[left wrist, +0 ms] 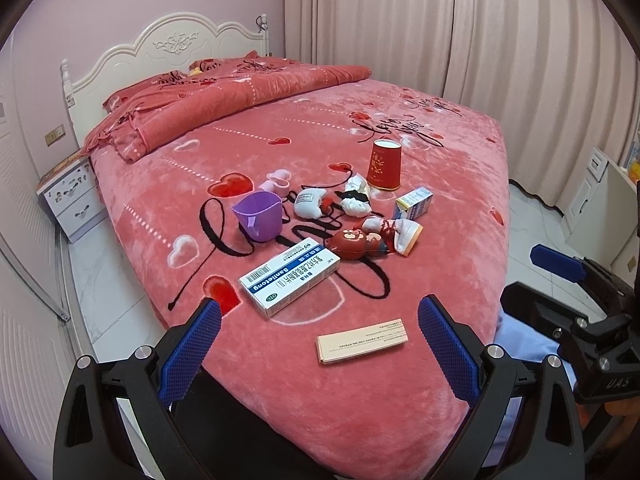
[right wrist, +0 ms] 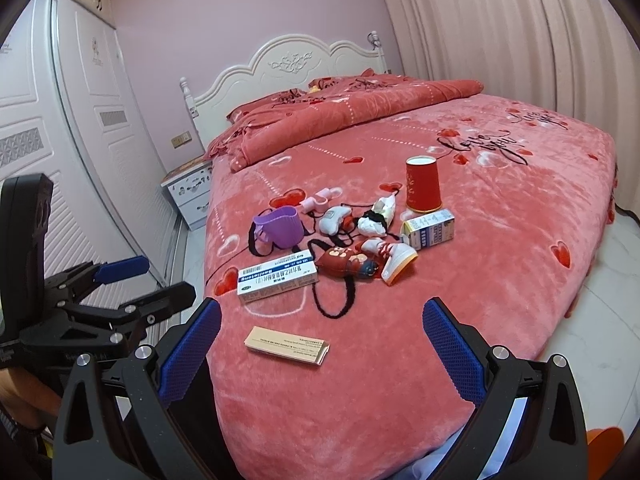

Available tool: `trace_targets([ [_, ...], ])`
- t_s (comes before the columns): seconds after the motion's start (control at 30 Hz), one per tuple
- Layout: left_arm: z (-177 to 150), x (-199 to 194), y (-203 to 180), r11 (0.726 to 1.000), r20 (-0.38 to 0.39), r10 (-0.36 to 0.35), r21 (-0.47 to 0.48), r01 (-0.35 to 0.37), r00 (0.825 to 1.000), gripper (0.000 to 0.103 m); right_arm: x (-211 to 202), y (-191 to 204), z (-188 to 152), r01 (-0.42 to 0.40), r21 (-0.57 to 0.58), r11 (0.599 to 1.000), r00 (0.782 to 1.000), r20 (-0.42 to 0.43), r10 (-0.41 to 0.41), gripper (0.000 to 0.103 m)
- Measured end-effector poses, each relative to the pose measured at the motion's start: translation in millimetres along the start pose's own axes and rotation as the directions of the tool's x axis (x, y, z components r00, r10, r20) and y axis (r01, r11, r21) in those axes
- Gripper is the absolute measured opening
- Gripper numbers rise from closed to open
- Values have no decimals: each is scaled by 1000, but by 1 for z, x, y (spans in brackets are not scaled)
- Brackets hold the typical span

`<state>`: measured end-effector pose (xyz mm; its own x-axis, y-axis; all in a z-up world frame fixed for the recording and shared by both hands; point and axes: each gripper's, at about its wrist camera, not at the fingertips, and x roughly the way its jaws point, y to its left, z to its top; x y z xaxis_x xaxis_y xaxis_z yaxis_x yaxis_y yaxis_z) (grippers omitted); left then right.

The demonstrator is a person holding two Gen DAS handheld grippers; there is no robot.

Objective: Collect trash

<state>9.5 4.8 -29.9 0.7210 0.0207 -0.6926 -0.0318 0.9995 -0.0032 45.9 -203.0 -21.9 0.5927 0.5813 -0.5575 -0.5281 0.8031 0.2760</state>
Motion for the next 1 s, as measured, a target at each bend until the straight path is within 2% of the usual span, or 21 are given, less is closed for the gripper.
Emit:
trace_targets([
  [0.23,10,13,9,994,-20,39,106,-37,999,97,19,5,3,-74,-77,994,995,-67,69,98],
  [0.43,18,32,19,970,-61,-44,236,58,997,97,40,17,0,-139,-219,966,986,-116,116,98],
  [0.7,22,69,38,935,-102,-164,302,187,981,97,71,21,-9,-306,-306,901,947,-197,254,98],
  [0.8,19,83,44,907,-107,-208,350,233,972,97,83,24,-14,-351,-346,870,931,-230,284,95],
  [0.87,18,91,48,880,-132,-262,373,293,956,97,92,26,-18,-371,-381,847,922,-262,287,92],
  [1.0,15,111,48,833,-177,-286,441,335,942,97,115,28,-25,-419,-404,813,894,-343,290,79],
])
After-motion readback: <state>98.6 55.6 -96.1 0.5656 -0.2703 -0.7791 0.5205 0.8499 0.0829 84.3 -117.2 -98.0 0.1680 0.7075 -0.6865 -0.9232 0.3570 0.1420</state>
